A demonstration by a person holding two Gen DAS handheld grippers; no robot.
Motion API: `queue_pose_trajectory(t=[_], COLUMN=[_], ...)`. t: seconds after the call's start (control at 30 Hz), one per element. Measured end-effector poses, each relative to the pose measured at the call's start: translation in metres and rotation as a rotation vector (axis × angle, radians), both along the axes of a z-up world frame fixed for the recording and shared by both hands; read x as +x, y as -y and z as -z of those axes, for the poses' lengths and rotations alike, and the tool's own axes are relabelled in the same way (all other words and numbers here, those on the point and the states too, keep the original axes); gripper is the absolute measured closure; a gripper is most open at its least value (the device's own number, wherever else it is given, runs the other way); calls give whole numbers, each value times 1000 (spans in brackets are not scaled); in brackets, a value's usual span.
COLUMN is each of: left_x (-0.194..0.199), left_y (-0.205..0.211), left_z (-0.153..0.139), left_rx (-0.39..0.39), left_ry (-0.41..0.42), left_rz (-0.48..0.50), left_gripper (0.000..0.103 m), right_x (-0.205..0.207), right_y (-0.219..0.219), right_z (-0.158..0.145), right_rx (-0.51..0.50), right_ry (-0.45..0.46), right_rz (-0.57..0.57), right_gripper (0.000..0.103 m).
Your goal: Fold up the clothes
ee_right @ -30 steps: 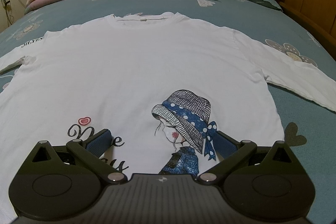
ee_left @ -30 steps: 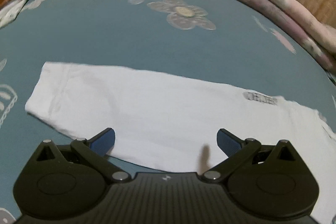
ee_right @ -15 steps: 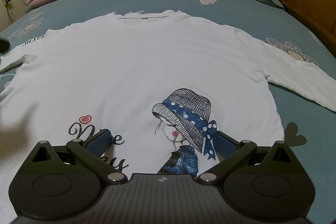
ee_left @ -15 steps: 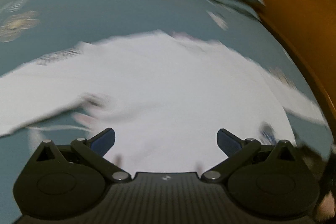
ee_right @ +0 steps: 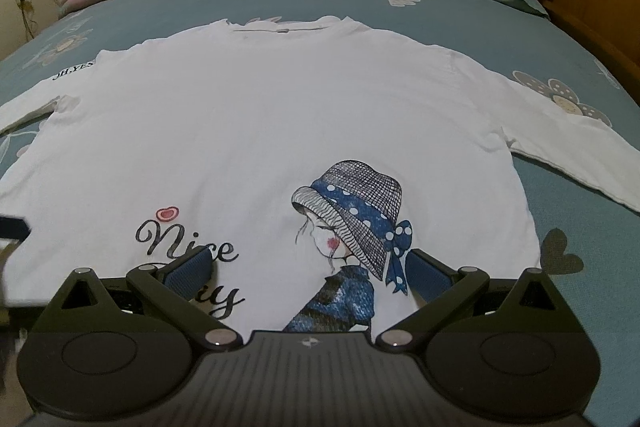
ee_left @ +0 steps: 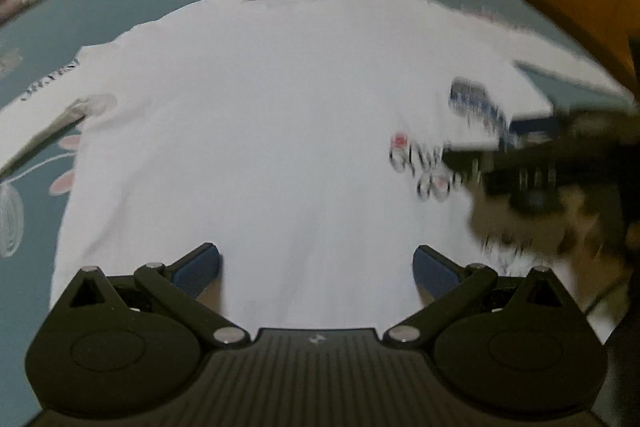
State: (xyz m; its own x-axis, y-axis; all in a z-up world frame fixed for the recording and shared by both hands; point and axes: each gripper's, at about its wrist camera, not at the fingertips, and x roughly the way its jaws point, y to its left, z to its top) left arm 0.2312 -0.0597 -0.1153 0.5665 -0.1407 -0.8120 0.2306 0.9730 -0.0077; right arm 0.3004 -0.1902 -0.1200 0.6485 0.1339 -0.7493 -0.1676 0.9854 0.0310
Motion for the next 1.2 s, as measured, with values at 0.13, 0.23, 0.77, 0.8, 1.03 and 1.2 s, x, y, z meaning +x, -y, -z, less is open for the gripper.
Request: queue_pose_trajectory(t=[0.13,0.23,0.77,0.8,1.03,1.2], left_x=[-14,-24,-50,-50,-49,-40], left_y=[0,0,1,1,1,-9], left_z=[2,4,10,10,6,-14], left_rx=[2,1,0,0,-18,-96], left_ry=[18,32,91,96,89,124], left_rz=[-23,-41,-96,-98,-120,-104], left_gripper=[1,1,1,1,1,1], right_x=[-3,-3,-15,-16,-19,-15], right_y=[0,0,7,7,9,13], right_z=[1,1,4,4,3,-5], right_rx=[0,7,3,3,1,32], right_ry=[10,11,43,47,52,40], right_rz=[-3,0,-38,-41,-48,-1], right_gripper=[0,0,0,0,0,0])
